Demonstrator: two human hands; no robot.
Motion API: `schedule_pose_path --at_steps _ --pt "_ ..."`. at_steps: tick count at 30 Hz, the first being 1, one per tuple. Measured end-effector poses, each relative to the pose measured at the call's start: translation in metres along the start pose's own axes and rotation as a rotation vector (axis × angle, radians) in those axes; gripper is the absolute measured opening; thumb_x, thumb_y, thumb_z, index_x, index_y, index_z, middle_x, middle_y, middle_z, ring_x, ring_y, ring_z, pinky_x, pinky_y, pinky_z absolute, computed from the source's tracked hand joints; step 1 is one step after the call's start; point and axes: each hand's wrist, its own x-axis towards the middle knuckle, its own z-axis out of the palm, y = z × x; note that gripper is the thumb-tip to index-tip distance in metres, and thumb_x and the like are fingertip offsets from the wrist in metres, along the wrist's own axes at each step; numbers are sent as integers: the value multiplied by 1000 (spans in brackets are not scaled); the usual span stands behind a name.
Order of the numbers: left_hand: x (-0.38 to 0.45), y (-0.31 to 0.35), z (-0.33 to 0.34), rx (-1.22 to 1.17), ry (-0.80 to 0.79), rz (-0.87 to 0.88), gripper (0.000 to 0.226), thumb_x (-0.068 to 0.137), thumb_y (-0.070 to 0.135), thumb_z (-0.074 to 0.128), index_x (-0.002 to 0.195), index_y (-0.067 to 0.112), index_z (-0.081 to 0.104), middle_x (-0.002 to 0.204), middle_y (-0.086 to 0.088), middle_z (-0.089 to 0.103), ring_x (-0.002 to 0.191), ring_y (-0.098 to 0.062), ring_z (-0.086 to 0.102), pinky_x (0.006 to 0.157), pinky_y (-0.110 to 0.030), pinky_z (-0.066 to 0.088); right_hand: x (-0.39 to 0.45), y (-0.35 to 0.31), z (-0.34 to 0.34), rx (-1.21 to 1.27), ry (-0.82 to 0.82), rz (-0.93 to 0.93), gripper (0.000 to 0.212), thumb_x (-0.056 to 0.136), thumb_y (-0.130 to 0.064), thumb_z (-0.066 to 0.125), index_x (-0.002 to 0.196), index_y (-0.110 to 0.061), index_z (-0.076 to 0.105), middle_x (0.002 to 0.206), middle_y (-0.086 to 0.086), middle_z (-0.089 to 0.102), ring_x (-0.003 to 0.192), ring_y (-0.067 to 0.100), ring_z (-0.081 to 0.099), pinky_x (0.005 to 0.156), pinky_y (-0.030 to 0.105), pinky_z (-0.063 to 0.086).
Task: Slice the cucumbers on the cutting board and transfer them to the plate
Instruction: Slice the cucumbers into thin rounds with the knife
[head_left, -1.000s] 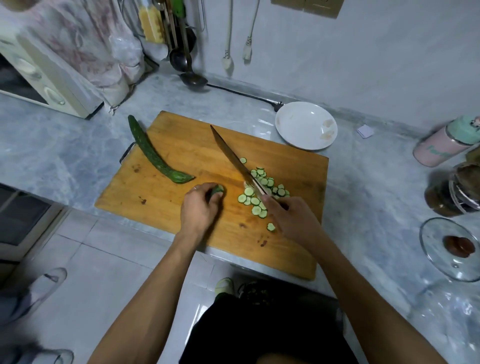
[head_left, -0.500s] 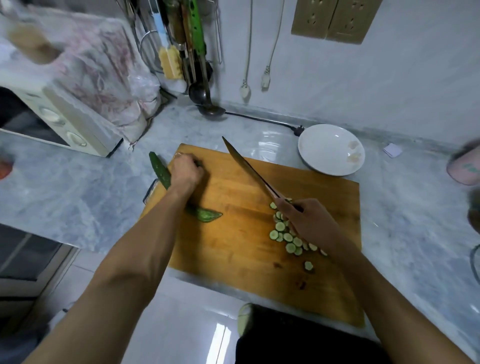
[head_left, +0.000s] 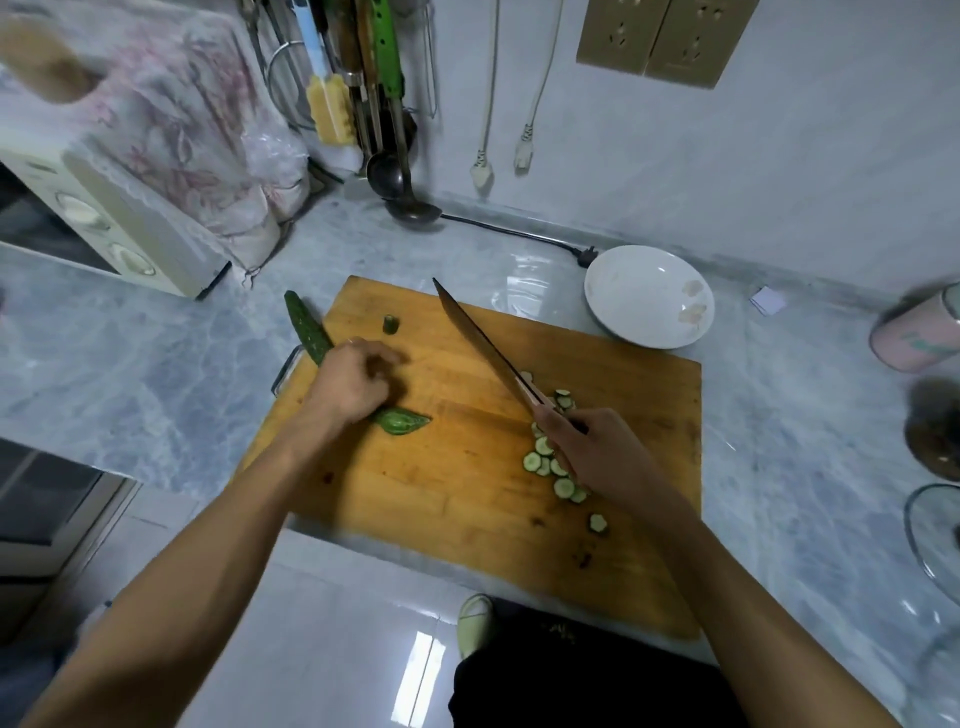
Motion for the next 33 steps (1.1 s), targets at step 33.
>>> schedule_pose_path --at_steps 33 --pt "-128 31 105 138 63 144 46 89 38 57 130 18 59 113 -6 61 101 -31 55 89 -38 44 -72 18 27 355 -255 462 51 99 -55 38 97 -10 61 60 1 60 44 16 45 48 26 36"
